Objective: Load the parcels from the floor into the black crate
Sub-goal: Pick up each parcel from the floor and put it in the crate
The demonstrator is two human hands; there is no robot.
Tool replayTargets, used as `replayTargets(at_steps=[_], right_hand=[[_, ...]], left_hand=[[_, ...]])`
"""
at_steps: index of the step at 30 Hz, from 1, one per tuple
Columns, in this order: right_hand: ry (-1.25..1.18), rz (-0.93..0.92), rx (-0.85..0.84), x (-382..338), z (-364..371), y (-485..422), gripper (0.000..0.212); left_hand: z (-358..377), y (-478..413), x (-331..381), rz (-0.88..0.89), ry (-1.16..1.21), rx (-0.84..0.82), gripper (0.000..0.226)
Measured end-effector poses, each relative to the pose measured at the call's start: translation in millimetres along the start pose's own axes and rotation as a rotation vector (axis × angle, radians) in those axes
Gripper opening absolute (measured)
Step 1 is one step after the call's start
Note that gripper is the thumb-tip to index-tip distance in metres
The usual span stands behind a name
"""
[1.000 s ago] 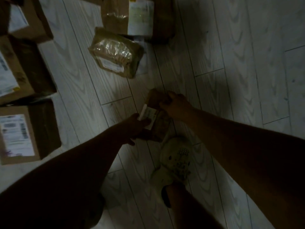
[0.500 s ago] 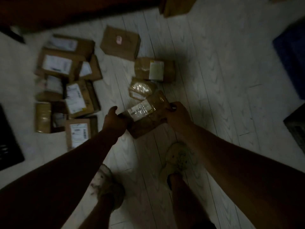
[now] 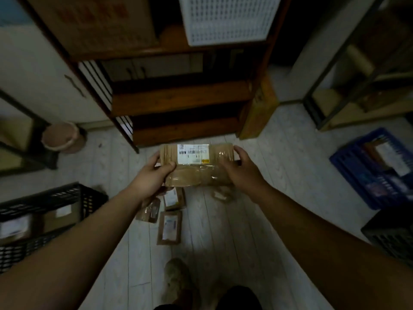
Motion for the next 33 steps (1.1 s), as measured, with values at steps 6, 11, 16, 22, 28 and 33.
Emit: replayTargets(at_steps=[6, 11, 16, 22, 28, 33], right_hand=[[0.091, -0.161, -0.098, -100, -10, 53, 0.064], [0.118, -0.326, -0.083, -160, -4, 107, 0.061], [0.102, -0.464, -0.072, -207, 41, 159, 0.057], [0.121, -0.568, -0.204, -260, 168, 212, 0.055], [0.184, -0.619, -0.282, -290, 302, 275, 0.073], [0.322, -0.715, -0.361, -312, 389, 304, 0.094]], left_hand=[[-24, 91, 65, 0.18, 0.013, 0.071, 0.037], [-50, 167, 104, 0.275, 0.042, 0.102, 0.047], [-110, 240, 137, 0.407, -0.017, 0.215, 0.078], [-240, 310, 130, 0.449, -0.017, 0.299, 0.072], [-374, 370, 100, 0.367, -0.019, 0.403, 0.078], [-455, 394, 83, 0.282, -0.022, 0.434, 0.074]])
Point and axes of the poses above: each hand's wrist, its own y-axis away from the middle knuckle, its own z-axis out of the palm, x = y × z, the point moved 9 cm from there along -y, towards the middle knuckle, and after that the axes turned 9 degrees about y, right-handed, at the moved point
